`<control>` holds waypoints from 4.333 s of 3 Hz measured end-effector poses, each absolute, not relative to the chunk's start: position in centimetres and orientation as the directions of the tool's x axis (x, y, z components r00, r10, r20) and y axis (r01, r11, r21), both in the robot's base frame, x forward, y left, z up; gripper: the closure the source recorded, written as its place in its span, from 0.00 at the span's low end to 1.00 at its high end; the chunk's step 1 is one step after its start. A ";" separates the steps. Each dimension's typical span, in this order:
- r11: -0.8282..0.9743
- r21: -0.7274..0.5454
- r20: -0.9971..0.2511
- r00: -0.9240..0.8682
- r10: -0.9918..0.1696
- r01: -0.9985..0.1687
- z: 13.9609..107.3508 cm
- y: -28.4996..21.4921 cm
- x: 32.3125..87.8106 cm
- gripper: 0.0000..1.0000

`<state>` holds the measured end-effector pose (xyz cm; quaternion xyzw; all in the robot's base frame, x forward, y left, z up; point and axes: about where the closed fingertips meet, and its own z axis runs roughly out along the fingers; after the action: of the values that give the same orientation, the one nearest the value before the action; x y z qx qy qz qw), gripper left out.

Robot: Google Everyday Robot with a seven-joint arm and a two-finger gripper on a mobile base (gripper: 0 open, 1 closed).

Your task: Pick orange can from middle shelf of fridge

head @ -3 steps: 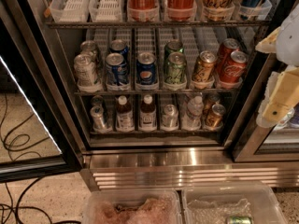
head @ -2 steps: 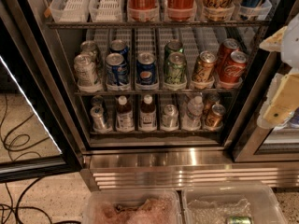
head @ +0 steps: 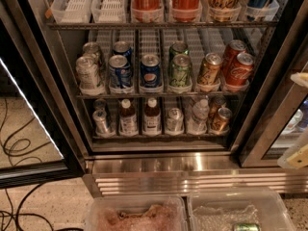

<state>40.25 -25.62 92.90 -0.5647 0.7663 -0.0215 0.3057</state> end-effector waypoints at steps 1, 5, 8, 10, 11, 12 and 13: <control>0.387 -0.432 -0.500 -0.141 -0.854 -0.815 93.5 -26.5 41.4 0.00; 0.551 -0.440 -0.801 0.032 -0.598 -0.709 87.9 -25.1 47.0 0.00; 0.614 -0.386 -0.903 0.144 -0.406 -0.689 84.4 -23.6 49.9 0.00; 0.727 -0.333 -0.942 0.247 -0.227 -0.601 81.0 -21.6 54.1 0.00; 0.726 -0.333 -0.942 0.248 -0.227 -0.601 81.0 -21.6 54.1 0.00; 0.716 -0.324 -0.945 0.238 -0.223 -0.618 80.9 -21.2 54.6 0.00; 0.725 -0.329 -0.943 0.246 -0.224 -0.604 81.0 -20.8 56.1 0.00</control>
Offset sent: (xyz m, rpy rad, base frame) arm 0.0107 -0.0124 0.0014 0.0521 -0.0780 -0.0131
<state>56.10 -20.85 81.02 -0.3454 0.5993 0.1341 0.7096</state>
